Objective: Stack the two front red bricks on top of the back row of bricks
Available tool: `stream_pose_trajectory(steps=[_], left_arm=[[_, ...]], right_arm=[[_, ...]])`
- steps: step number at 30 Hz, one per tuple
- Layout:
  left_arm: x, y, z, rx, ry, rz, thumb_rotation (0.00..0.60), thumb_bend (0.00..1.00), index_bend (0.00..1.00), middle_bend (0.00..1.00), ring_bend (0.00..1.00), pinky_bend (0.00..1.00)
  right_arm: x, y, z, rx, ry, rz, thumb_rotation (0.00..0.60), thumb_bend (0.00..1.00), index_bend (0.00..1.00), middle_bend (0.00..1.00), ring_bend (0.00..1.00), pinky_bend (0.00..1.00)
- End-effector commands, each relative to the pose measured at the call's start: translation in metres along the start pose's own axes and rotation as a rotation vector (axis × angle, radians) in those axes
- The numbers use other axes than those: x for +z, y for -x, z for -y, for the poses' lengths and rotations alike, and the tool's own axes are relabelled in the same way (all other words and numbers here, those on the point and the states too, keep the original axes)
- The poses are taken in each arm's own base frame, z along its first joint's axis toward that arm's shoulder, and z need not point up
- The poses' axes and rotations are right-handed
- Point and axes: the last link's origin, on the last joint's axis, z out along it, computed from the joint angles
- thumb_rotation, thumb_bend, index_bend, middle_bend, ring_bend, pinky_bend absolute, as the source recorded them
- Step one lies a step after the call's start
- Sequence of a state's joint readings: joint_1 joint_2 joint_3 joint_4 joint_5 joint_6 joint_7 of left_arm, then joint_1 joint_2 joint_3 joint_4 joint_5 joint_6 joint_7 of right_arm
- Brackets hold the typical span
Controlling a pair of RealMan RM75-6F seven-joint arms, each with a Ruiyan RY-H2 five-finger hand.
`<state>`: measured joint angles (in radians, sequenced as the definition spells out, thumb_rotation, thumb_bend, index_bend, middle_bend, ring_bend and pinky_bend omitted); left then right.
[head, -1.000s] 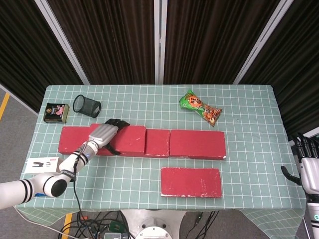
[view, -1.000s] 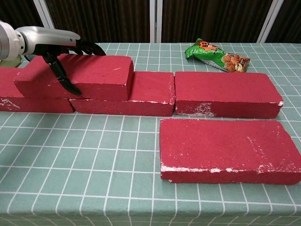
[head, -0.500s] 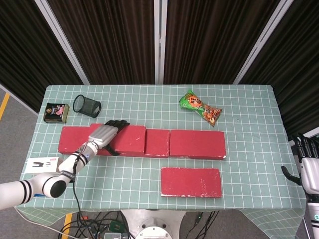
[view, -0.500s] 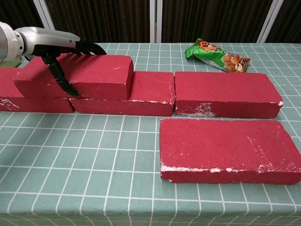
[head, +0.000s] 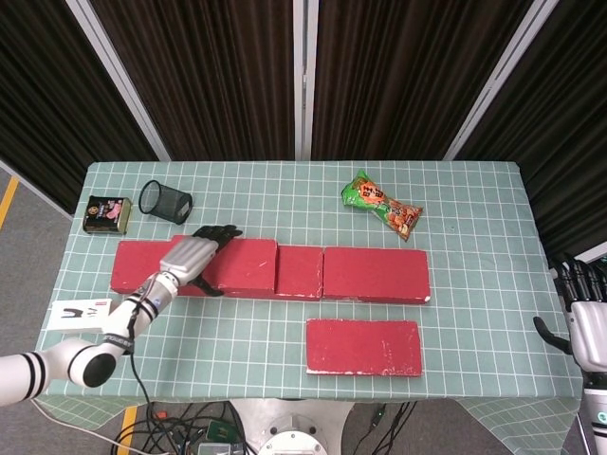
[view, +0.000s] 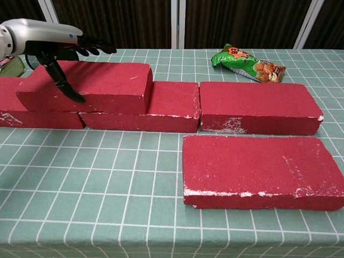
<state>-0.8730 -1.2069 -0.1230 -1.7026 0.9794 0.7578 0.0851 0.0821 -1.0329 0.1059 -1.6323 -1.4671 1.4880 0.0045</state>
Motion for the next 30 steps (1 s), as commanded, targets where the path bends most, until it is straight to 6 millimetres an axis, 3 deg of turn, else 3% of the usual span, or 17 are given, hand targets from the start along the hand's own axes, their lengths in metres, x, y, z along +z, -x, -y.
stream_pose_trajectory(steps=[1,5,9,17,23,30], left_arm=[[-0.018,-0.009,0.004,0.002,-0.001,-0.044,0.600,0.02,0.04,0.00,0.00,0.00],[-0.056,-0.015,0.019,0.027,-0.049,-0.156,0.600,0.02,0.04,0.00,0.00,0.00],[-0.096,-0.004,0.036,0.076,-0.122,-0.247,0.600,0.01,0.04,0.00,0.00,0.00],[-0.154,0.017,0.063,0.134,-0.249,-0.303,0.600,0.01,0.04,0.00,0.00,0.00],[-0.172,0.024,0.075,0.065,-0.288,-0.331,0.600,0.00,0.04,0.00,0.00,0.00],[-0.175,0.029,0.084,0.044,-0.298,-0.314,0.600,0.00,0.04,0.00,0.00,0.00]], right_arm=[[-0.002,0.002,0.006,0.021,-0.026,0.033,0.600,0.16,0.00,0.00,0.00,0.00],[-0.008,-0.003,0.017,0.067,-0.079,0.089,0.600,0.13,0.00,0.00,0.00,0.00],[-0.015,-0.011,0.029,0.079,-0.146,0.115,0.600,0.08,0.00,0.00,0.00,0.00],[-0.023,-0.010,0.077,0.085,-0.366,0.290,0.600,0.00,0.00,0.00,0.00,0.00],[-0.021,0.012,0.115,0.088,-0.472,0.430,0.600,0.00,0.00,0.00,0.00,0.00],[-0.017,0.040,0.154,0.079,-0.558,0.540,0.600,0.00,0.00,0.00,0.00,0.00]])
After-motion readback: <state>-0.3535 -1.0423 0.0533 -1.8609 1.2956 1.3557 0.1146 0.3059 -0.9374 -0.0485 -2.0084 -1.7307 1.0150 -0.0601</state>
